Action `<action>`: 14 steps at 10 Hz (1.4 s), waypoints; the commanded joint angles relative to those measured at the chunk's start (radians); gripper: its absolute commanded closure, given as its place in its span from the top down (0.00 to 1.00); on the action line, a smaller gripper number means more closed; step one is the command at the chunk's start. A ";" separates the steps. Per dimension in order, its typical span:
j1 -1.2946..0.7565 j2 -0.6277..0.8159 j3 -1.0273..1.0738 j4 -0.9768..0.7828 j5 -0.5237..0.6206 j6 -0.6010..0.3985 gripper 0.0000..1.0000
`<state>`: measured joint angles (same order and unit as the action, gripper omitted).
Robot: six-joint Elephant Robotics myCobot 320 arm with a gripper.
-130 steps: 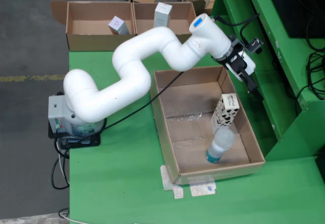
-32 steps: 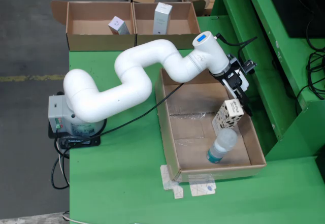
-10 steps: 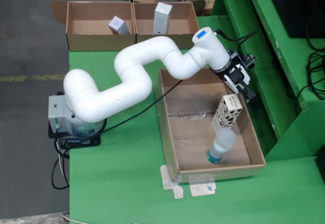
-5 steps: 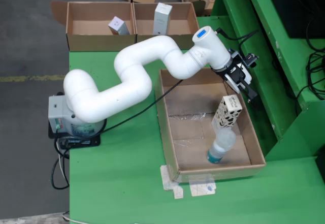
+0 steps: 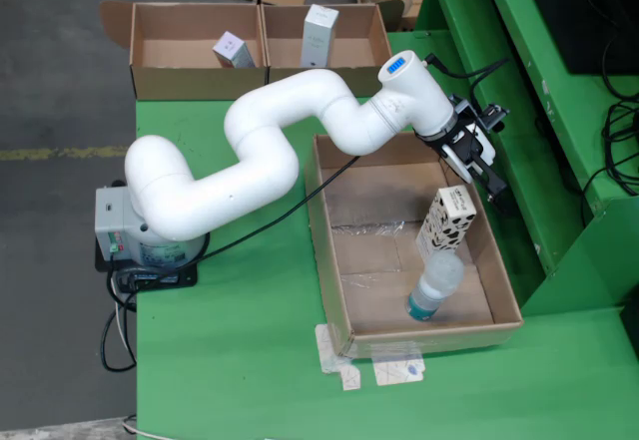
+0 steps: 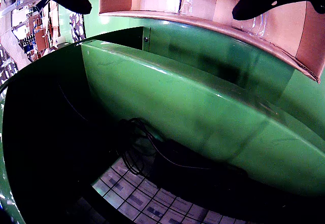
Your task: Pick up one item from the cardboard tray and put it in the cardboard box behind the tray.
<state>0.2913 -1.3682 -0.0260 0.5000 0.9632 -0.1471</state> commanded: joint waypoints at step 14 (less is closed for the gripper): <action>-0.020 0.079 0.026 0.012 -0.010 -0.008 1.00</action>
<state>0.2775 -1.3605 -0.0276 0.5000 0.9632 -0.1532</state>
